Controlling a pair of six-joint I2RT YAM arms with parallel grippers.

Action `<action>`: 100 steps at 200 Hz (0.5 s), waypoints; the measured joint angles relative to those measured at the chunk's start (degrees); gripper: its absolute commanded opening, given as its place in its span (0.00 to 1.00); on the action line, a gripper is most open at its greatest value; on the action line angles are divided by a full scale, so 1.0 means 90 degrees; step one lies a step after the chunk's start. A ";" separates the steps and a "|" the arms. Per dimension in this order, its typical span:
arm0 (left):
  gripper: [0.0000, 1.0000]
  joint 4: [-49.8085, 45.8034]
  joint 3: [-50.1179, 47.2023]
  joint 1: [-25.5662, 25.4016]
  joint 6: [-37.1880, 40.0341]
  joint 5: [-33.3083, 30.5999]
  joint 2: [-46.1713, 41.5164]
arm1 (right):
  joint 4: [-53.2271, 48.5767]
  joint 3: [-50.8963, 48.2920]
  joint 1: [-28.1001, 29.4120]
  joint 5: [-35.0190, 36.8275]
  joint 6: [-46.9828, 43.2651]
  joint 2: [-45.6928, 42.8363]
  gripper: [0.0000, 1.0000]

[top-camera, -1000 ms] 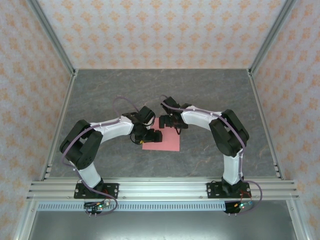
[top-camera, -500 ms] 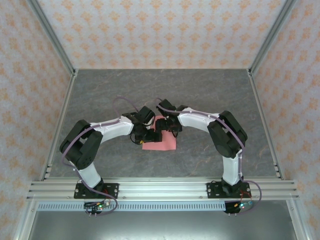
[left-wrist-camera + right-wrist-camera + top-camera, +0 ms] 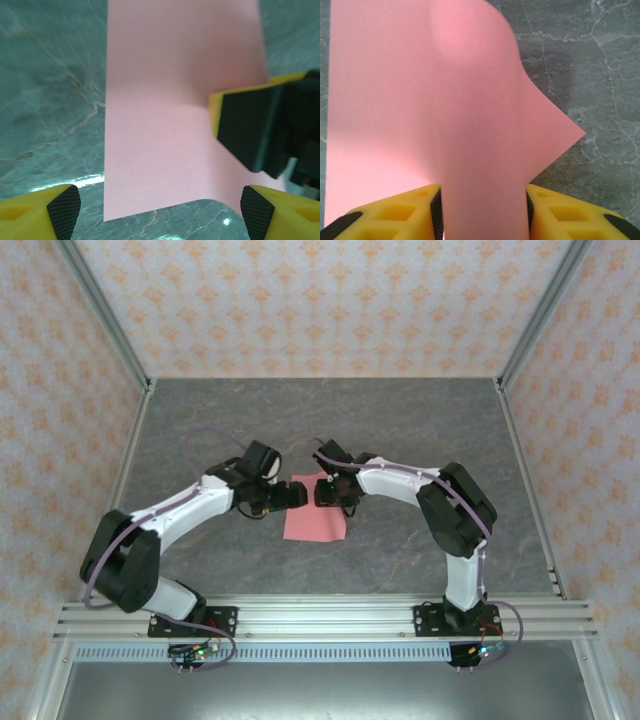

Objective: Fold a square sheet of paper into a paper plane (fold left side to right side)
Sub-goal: Pick up the square sheet of paper from the center of the table.

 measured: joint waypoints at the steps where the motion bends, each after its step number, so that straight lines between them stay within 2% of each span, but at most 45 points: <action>1: 0.88 -0.0007 0.0000 0.0027 0.0010 0.0002 -0.0041 | 0.0007 -0.0010 -0.0005 -0.0012 0.0000 -0.0010 0.42; 34: 0.88 -0.0080 -0.0075 0.0614 0.0068 0.0245 -0.0641 | 0.0481 -0.0459 -0.0262 -0.0563 0.0044 -0.0471 0.42; 79: 0.89 0.0046 -0.0442 0.1537 0.0092 0.1093 -0.1280 | 0.1285 -0.1207 -0.0787 -0.1479 -0.0017 -0.1435 0.41; 100: 0.90 0.0267 -0.0469 0.1790 0.0051 0.1433 -0.1632 | 0.1749 -0.1588 -0.1064 -0.2028 -0.0041 -0.2098 0.40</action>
